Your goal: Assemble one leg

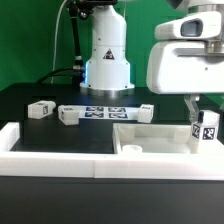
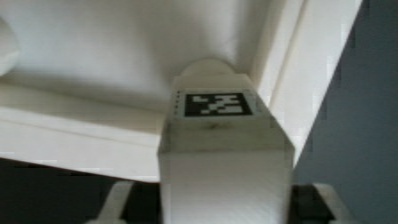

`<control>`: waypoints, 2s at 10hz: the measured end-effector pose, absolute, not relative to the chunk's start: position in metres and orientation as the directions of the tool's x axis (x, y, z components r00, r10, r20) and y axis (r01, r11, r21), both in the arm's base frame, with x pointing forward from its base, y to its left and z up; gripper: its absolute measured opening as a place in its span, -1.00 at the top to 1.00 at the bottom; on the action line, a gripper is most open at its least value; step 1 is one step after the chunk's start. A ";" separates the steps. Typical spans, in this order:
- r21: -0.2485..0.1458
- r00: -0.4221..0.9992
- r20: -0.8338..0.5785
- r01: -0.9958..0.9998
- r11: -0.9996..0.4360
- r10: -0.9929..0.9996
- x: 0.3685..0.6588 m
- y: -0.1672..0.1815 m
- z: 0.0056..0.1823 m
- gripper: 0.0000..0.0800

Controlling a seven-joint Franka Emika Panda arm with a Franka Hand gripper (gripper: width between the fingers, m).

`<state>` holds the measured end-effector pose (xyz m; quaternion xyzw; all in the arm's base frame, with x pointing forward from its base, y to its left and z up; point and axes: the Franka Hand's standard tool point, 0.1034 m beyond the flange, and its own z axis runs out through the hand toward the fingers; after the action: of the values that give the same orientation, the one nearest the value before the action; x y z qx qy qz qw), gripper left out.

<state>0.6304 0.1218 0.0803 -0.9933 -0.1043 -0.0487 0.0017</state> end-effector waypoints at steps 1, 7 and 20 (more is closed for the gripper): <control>0.007 0.973 0.097 0.207 -0.978 0.207 0.630 0.122 0.080 0.28; -0.048 0.947 0.084 -0.307 -0.950 -0.310 0.632 0.115 0.079 0.27; -0.055 0.762 0.072 -0.641 -0.766 -0.643 0.632 0.103 0.079 -0.62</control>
Offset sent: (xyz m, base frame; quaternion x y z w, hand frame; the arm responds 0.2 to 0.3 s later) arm 0.0043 -0.0049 0.0054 0.0040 -0.0073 0.3487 0.9372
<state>0.6317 0.1031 0.0787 -0.9386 0.3420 -0.0433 0.0133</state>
